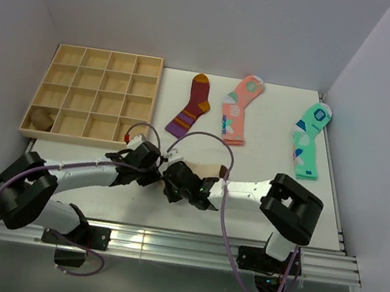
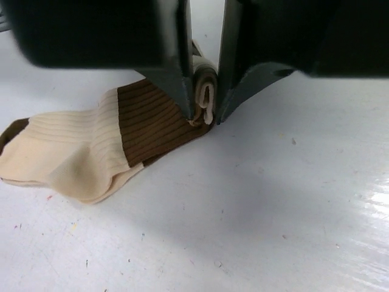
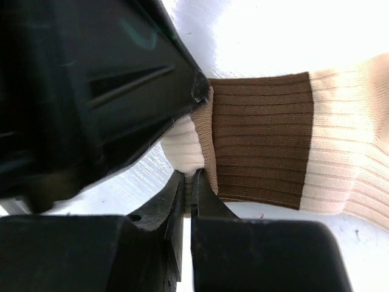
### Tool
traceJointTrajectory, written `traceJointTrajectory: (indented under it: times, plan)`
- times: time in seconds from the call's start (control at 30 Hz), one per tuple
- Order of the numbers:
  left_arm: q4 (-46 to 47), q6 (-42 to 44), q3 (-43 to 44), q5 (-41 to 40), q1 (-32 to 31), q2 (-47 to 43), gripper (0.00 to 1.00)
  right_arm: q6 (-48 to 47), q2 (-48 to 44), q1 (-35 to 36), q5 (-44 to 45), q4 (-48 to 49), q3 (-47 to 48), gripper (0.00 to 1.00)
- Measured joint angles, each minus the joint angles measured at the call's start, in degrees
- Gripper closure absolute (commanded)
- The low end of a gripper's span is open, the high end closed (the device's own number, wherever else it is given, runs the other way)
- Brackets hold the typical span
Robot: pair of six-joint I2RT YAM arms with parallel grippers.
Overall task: Roll the socks
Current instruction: Roll the sock at the center of the board.
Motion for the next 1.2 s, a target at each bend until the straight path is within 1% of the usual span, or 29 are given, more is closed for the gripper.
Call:
traceJointTrajectory:
  times: [0.03, 0.1, 0.13, 0.2, 0.23, 0.47, 0.63, 0.7, 0.83, 0.97, 1.2]
  plan:
    - [0.1, -0.2, -0.4, -0.2, 0.0, -0.7, 0.59, 0.4, -0.3, -0.9, -1.9, 0.9, -0.7, 1.0]
    - [0.1, -1.0, -1.4, -0.3, -0.2, -2.5, 0.45, 1.5, -1.3, -3.2, -6.5, 3.1, -2.6, 1.0]
    - [0.2, -1.4, -2.1, -0.3, -0.3, -3.6, 0.33, 2.4, -1.8, -4.9, -9.6, 5.0, -4.0, 1.0]
    - [0.4, -2.2, -3.3, -0.5, -0.5, -5.7, 0.24, 3.9, -2.5, -7.7, -14.9, 7.9, -6.3, 1.0]
    - [0.5, -2.6, -3.9, -0.8, -0.5, -6.6, 0.23, 4.8, -2.8, -9.2, -17.4, 9.4, -7.4, 1.0]
    - [3.4, -3.7, -7.1, -1.3, -0.5, -10.2, 0.24, 11.6, -2.6, -17.6, -33.7, 20.6, -14.6, 1.0]
    - [6.3, -3.7, -8.7, -0.8, -0.7, -10.2, 0.27, 18.8, 0.5, -23.1, -44.7, 32.7, -20.1, 1.0]
    - [7.3, -3.6, -8.9, -0.5, -0.9, -10.0, 0.28, 21.3, 2.2, -24.6, -47.6, 36.8, -21.4, 1.0]
    - [9.4, -3.6, -8.9, 0.3, -2.1, -8.0, 0.3, 26.4, 6.2, -26.6, -51.9, 45.2, -23.3, 1.0]
    - [11.3, -3.7, -8.8, 0.3, -3.2, -6.3, 0.36, 30.2, 9.5, -28.0, -54.8, 51.4, -24.2, 1.0]
    - [13.3, -3.8, -8.0, 0.5, -3.8, -3.8, 0.38, 31.5, 10.5, -28.7, -55.9, 53.1, -24.5, 1.0]
